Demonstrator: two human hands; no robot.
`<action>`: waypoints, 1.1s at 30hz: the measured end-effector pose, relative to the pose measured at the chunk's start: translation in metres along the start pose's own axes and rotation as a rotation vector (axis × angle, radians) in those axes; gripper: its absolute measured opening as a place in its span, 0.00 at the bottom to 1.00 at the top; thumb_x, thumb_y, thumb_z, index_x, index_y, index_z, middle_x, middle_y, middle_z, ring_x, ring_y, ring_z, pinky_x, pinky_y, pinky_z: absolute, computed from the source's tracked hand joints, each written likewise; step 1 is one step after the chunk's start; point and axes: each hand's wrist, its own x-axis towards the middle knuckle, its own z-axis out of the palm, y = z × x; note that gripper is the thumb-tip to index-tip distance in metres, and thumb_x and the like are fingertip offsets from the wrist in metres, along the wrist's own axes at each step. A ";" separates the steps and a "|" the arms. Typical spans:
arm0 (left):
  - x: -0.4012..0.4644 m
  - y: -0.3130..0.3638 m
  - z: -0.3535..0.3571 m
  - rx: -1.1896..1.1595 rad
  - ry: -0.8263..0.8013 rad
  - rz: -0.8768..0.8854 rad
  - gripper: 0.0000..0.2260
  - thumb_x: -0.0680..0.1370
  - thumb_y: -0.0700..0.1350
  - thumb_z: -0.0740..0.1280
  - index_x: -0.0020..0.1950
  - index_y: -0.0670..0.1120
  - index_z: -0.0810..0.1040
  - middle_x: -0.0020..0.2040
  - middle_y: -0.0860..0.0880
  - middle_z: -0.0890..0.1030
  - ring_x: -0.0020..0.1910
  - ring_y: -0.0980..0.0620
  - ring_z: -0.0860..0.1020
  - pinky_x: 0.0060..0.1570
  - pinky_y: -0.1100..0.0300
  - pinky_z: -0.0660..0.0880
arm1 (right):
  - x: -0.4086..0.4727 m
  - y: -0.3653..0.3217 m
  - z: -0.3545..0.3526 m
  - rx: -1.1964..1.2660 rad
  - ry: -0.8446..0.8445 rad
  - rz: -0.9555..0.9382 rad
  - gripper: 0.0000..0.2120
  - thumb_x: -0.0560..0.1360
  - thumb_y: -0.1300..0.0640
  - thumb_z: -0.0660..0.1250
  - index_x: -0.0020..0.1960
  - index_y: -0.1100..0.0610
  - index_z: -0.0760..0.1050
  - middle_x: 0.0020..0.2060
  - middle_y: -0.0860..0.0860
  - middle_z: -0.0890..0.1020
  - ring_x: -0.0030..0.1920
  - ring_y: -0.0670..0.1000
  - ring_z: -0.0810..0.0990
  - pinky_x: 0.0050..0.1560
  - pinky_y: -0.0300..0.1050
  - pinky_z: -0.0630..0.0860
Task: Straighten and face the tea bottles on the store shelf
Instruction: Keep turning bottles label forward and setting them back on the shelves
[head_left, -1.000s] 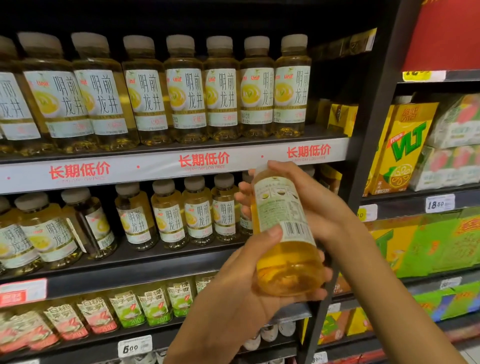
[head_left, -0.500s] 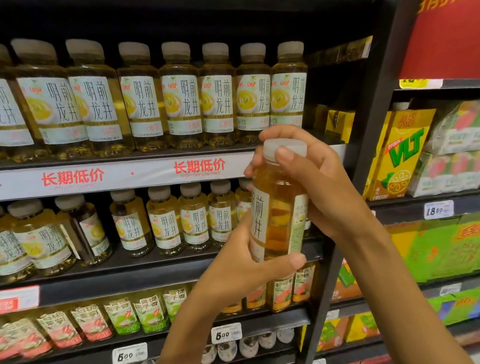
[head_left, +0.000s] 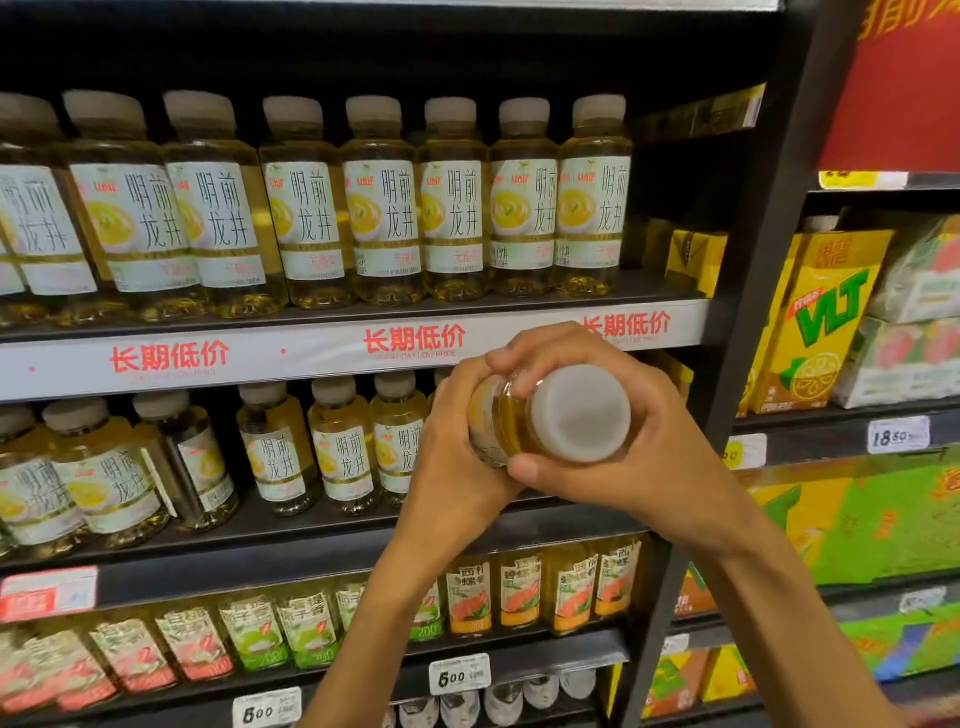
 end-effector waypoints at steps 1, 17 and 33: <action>0.000 0.001 0.000 -0.003 -0.002 0.009 0.23 0.67 0.57 0.72 0.60 0.59 0.71 0.55 0.57 0.77 0.56 0.57 0.77 0.51 0.59 0.78 | 0.000 -0.001 0.001 -0.018 -0.003 -0.016 0.18 0.66 0.69 0.73 0.52 0.59 0.73 0.55 0.56 0.77 0.59 0.46 0.76 0.59 0.37 0.70; -0.039 0.029 -0.004 -0.389 -0.524 -0.164 0.19 0.63 0.56 0.76 0.48 0.75 0.76 0.46 0.68 0.82 0.49 0.66 0.81 0.44 0.72 0.76 | 0.029 0.005 -0.011 0.758 -0.038 0.298 0.21 0.70 0.49 0.72 0.55 0.60 0.74 0.46 0.55 0.83 0.48 0.56 0.83 0.50 0.50 0.79; -0.039 0.021 0.007 -1.041 -0.384 -0.535 0.29 0.73 0.65 0.57 0.58 0.44 0.80 0.43 0.41 0.82 0.34 0.48 0.81 0.32 0.57 0.78 | 0.027 0.005 -0.010 0.499 0.207 0.366 0.15 0.77 0.50 0.60 0.59 0.56 0.75 0.45 0.53 0.84 0.51 0.56 0.83 0.52 0.49 0.80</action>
